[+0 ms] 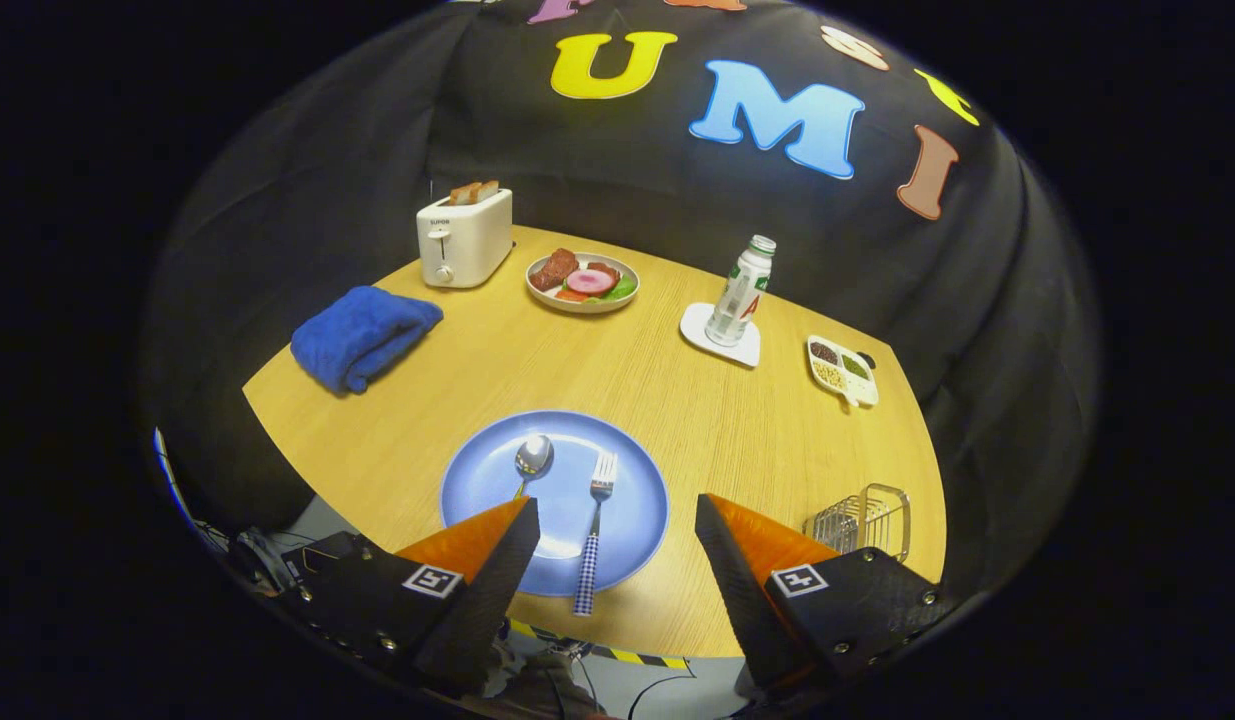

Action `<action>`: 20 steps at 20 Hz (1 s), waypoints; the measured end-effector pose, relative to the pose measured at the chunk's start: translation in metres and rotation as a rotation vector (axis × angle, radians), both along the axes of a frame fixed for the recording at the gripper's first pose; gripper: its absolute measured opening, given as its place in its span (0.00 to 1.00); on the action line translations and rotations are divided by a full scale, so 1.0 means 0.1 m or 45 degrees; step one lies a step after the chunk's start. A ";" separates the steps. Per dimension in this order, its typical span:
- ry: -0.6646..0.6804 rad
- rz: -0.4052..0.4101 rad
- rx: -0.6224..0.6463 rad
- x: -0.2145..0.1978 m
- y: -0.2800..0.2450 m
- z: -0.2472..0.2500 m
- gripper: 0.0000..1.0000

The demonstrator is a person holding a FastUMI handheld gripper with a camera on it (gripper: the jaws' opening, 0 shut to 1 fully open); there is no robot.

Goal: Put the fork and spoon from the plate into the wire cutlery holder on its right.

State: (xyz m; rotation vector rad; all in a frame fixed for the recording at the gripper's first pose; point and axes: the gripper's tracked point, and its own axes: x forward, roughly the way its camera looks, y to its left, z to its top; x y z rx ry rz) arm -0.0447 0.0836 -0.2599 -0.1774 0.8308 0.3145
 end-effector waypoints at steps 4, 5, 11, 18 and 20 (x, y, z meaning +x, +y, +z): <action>0.105 -0.009 -0.011 -0.04 0.01 -0.20 0.94; 0.127 -0.006 -0.025 -0.05 0.01 -0.25 0.94; 0.264 0.048 -0.084 -0.12 0.04 -0.54 0.80; 0.403 0.084 -0.149 -0.22 0.08 -0.80 0.39; 0.433 0.076 -0.146 -0.22 0.09 -0.83 0.35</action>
